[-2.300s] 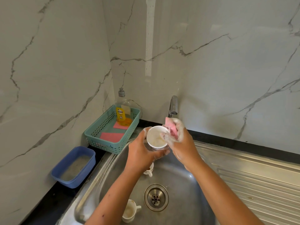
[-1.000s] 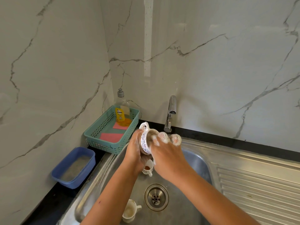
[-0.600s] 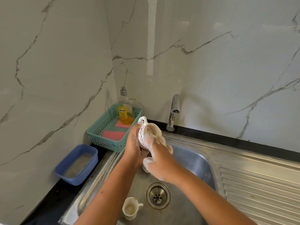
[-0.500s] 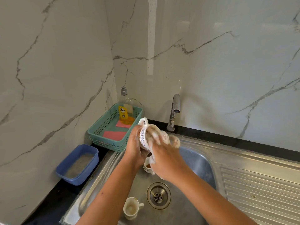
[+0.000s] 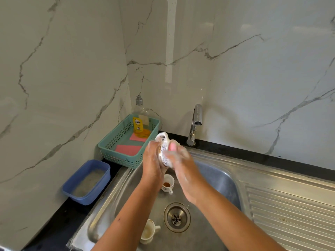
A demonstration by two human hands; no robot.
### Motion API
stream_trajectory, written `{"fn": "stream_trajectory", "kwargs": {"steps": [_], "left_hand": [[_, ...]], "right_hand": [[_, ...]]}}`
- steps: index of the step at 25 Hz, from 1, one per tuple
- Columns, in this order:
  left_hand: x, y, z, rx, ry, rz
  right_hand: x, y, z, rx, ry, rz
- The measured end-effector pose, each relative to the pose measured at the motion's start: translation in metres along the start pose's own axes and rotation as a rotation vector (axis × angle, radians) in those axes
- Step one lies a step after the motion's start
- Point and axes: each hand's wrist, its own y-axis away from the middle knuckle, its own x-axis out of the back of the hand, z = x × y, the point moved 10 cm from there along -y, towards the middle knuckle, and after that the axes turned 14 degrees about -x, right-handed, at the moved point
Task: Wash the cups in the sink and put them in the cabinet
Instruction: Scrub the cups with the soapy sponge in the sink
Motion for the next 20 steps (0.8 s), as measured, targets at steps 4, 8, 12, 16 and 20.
{"fn": "stream_trajectory", "kwargs": {"steps": [4,8,12,16,20], "left_hand": [[-0.005,0.012,0.018,-0.278,-0.151,-0.097],[-0.008,0.000,0.017,-0.002,-0.127,-0.135],[0.001,0.015,-0.015,0.511,-0.164,-0.154],[-0.006,0.007,-0.011,0.333,0.001,-0.084],[-0.017,0.026,-0.020,0.228,0.077,-0.012]], "right_hand": [[0.022,-0.005,0.006,-0.010,0.044,0.276],[0.010,0.012,-0.011,0.606,0.768,0.498],[0.003,0.003,0.010,1.109,1.553,0.405],[0.021,0.000,-0.007,0.916,1.267,0.507],[0.036,-0.010,0.008,0.145,0.243,0.510]]}}
